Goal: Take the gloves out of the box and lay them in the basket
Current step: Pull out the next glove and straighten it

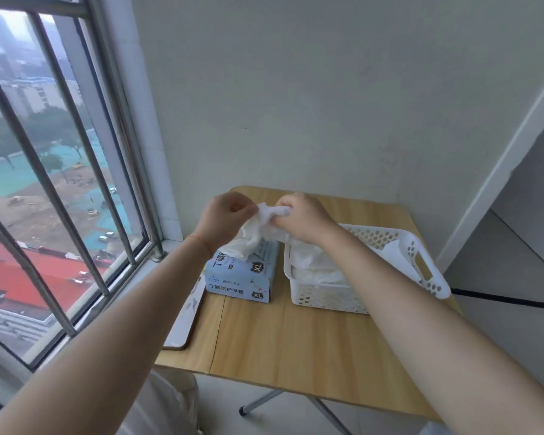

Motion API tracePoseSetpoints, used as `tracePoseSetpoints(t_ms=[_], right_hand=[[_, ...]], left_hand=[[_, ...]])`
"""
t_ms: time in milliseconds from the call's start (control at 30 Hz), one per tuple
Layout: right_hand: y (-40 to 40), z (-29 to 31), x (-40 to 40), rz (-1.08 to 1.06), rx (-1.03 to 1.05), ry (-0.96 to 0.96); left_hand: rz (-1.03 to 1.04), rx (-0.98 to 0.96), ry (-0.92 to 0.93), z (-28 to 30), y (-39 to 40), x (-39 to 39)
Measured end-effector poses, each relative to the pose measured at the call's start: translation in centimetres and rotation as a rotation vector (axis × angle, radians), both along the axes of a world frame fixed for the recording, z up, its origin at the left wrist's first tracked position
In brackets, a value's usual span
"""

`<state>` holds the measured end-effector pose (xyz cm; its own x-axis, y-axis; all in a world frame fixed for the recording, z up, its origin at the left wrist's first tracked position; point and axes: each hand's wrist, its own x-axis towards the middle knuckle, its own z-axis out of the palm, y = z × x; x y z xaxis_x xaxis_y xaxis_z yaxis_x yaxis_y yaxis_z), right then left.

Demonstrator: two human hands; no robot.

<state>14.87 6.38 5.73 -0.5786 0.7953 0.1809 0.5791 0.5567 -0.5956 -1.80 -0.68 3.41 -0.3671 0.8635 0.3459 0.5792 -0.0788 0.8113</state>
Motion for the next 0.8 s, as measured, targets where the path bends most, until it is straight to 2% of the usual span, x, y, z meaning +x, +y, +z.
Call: tracePoseSetpoints(t_ms=[100,233,300,367,433,500,567,667,767,800], right_hand=[[0.1,1.1,-0.9,-0.075,-0.060,0.201],[-0.4,3.1,-1.6,-0.153,-0.148,0.432],[-0.7,4.0,-1.5,-0.159,-0.194,0.541],[-0.7,4.5,-1.3,-0.145,-0.254,0.591],[-0.5,4.5,-0.9,-0.114,-0.323,0.554],[-0.3,4.3,-0.4,-0.078,-0.391,0.513],[-0.4,4.2,0.1,-0.018,-0.486,0.507],[-0.7,4.0,1.1,0.097,-0.612,0.434],[-1.1,4.0,2.2,0.209,-0.652,0.219],[-1.2,4.0,2.5,0.256,-0.667,0.157]], left_hand=[[-0.051,-0.071,-0.127,-0.2,-0.4,-0.6],[-0.137,-0.320,0.061,-2.0,-0.8,-0.9],[-0.135,-0.325,0.086,-2.5,-1.1,-0.3],[-0.051,-0.227,0.043,-2.2,-1.3,0.3],[0.031,-0.075,-0.162,-0.9,-1.6,0.9],[-0.033,0.044,-0.431,0.8,-1.9,1.5],[-0.108,0.087,-0.546,1.8,-2.1,1.8],[-0.114,0.064,-0.539,2.5,-2.1,2.1],[-0.089,0.024,-0.413,2.6,-1.8,2.3],[-0.140,0.001,-0.387,2.6,-1.6,2.4]])
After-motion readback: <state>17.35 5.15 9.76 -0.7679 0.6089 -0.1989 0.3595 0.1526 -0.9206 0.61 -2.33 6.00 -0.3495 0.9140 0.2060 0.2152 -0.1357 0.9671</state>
